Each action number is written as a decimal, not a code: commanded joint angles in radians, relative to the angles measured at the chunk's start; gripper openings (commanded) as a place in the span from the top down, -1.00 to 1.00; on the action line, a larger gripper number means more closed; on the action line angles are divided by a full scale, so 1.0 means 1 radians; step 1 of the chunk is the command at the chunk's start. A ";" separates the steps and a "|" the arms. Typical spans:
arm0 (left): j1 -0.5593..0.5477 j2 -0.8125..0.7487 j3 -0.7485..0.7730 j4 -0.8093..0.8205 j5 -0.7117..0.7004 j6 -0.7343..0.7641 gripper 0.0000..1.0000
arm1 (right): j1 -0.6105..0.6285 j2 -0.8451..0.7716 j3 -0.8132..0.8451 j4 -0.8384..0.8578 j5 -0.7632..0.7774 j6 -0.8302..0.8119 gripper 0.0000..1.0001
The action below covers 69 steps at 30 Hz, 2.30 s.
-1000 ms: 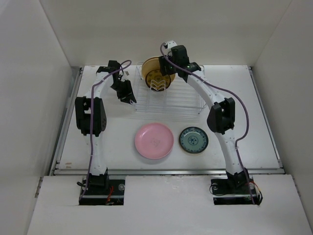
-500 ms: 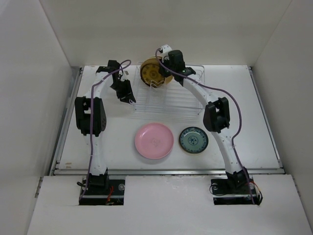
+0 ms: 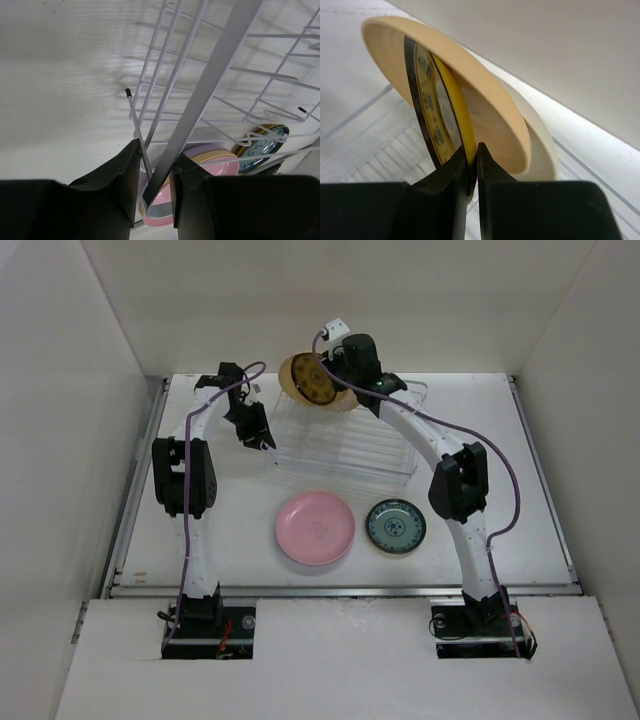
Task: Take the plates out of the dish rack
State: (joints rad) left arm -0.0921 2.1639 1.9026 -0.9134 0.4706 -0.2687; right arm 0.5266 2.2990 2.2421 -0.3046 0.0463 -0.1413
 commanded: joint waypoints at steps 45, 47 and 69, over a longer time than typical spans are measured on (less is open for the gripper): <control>0.072 0.017 0.053 -0.035 -0.020 -0.141 1.00 | -0.042 -0.608 -0.447 -0.283 -0.052 0.363 1.00; 0.081 0.017 0.053 -0.035 0.005 -0.141 1.00 | -0.062 -0.685 -0.604 -0.351 -0.121 0.416 1.00; 0.081 -0.015 0.006 -0.034 0.045 -0.116 1.00 | -0.258 -1.208 -1.492 -0.353 -0.233 0.970 1.00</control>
State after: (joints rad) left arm -0.0353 2.1509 1.8812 -0.8955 0.5041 -0.3340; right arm 0.2890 1.1011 0.7689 -0.7174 -0.2081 0.7803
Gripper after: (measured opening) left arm 0.222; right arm 0.141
